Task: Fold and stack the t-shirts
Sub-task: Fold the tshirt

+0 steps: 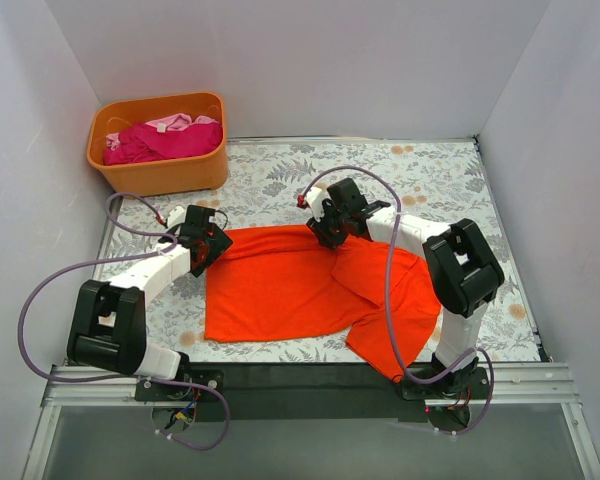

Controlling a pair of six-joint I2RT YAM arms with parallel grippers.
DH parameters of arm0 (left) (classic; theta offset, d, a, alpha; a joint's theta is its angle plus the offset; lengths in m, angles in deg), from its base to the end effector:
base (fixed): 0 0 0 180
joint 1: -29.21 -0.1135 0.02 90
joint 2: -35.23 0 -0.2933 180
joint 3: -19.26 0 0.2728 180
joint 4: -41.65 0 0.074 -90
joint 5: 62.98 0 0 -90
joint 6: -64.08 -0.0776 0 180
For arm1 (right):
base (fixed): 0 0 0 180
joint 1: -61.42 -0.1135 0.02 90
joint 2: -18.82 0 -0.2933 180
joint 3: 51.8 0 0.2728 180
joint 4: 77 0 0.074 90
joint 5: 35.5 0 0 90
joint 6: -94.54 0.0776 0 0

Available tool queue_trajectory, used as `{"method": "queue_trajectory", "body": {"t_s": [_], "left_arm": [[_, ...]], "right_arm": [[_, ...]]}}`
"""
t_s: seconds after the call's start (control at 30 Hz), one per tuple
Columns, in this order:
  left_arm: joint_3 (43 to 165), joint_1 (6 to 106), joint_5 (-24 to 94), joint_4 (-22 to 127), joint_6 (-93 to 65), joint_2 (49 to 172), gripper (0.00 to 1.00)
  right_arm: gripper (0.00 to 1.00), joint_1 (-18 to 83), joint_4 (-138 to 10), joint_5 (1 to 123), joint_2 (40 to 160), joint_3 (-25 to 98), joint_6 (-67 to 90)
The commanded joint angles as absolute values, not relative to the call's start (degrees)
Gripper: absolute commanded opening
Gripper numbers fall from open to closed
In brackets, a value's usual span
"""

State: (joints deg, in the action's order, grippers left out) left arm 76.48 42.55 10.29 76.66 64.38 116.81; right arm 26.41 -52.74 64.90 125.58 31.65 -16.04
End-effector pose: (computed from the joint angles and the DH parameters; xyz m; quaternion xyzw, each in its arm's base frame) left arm 0.2982 -0.0477 0.1635 -0.6238 0.7231 -0.1187 0.2718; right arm 0.3659 0.2734 0.1754 -0.4619 0.8060 0.1291 0.3469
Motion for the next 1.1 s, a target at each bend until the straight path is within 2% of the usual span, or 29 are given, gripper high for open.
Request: {"method": "queue_trajectory", "body": {"t_s": [0.0, 0.1, 0.3, 0.37, 0.4, 0.73, 0.9, 1.07], "left_arm": [[76.62, 42.57, 10.23, 76.15, 68.21, 116.88, 0.70], [76.62, 42.57, 10.94, 76.15, 69.35, 117.93, 0.70], [76.53, 42.57, 10.41, 76.16, 70.14, 118.55, 0.70], [76.79, 42.57, 10.06, 76.07, 70.14, 118.73, 0.69], [76.88, 42.57, 9.97, 76.15, 70.14, 118.73, 0.69], [77.15, 42.57, 10.24, 76.24, 71.55, 118.81, 0.63], [76.44, 42.57, 9.62, 76.42, 71.46, 119.08, 0.52], [75.65, 42.57, 7.69, 76.42, 71.11, 119.34, 0.47]], "right_arm": [[0.34, 25.73, -51.99, 63.73, 126.66, 33.59, -18.13], [0.32, 25.64, -51.99, 63.29, 127.36, 33.50, -18.13], [0.17, 25.56, -51.90, 62.94, 127.19, 32.80, -18.75], [0.03, 25.56, -51.72, 63.03, 126.84, 32.45, -18.83], [0.01, 25.47, -51.72, 62.94, 126.49, 32.19, -18.92], [0.01, 24.94, -51.37, 63.20, 123.50, 30.52, -19.72], [0.01, 24.77, -51.37, 62.15, 121.83, 29.29, -19.89], [0.01, 24.77, -51.28, 61.01, 119.29, 27.09, -21.82]]}}
